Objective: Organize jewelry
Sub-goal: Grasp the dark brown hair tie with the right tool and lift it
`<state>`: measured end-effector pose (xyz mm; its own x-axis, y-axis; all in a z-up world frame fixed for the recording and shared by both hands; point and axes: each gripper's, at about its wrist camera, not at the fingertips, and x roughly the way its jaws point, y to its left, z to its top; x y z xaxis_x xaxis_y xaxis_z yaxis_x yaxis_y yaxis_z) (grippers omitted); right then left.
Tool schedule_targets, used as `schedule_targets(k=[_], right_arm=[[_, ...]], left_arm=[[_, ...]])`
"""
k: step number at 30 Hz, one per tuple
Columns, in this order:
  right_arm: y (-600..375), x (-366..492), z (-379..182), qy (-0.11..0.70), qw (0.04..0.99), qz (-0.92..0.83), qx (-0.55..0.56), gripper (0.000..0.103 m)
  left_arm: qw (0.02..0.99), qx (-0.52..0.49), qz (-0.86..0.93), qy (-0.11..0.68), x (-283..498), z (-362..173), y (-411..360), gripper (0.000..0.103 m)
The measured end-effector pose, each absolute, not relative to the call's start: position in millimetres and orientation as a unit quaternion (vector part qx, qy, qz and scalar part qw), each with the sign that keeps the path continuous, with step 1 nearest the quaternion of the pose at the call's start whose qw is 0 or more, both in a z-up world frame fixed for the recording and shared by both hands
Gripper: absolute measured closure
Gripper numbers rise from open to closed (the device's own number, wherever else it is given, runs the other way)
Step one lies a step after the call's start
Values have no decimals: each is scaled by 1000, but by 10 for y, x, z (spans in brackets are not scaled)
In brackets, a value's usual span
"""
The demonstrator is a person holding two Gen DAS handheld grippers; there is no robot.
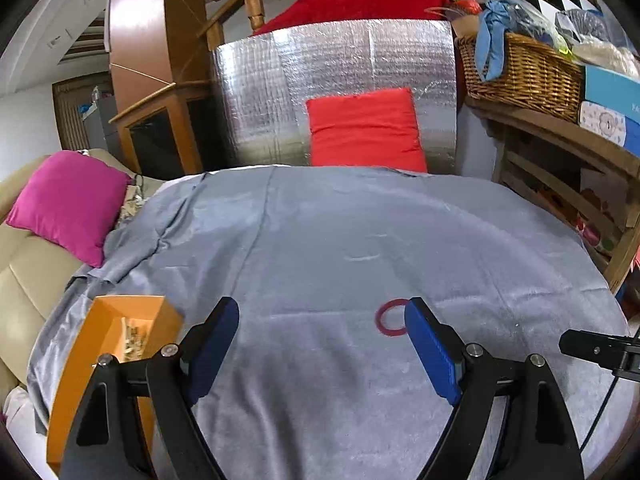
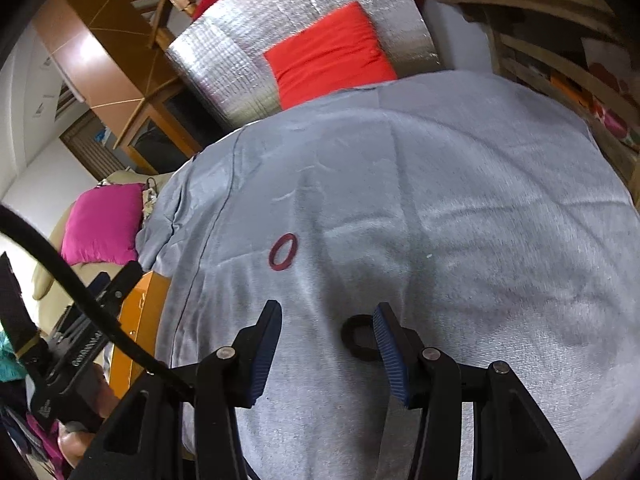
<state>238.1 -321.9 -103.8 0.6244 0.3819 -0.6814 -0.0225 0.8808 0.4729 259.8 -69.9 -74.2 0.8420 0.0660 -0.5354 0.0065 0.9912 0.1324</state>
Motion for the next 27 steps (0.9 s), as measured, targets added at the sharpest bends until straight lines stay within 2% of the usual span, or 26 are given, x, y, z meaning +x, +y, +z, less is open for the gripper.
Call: schedule_targets(k=[7, 11, 22, 27], right_arm=[[-3232, 2501, -1226, 442, 859, 118, 230, 51], [-3260, 2551, -1403, 469, 845, 112, 233, 59], [-3278, 2598, -1649, 495, 817, 106, 277, 59], [-3143, 2620, -1710, 518, 815, 78, 249, 59]], left_arm=[[949, 77, -8, 305, 2906, -1084, -729, 17], [933, 88, -31, 346, 3094, -1422, -641, 17], [923, 86, -27, 374, 3142, -1618, -321, 17], [918, 77, -17, 388, 3136, -1680, -195, 17]])
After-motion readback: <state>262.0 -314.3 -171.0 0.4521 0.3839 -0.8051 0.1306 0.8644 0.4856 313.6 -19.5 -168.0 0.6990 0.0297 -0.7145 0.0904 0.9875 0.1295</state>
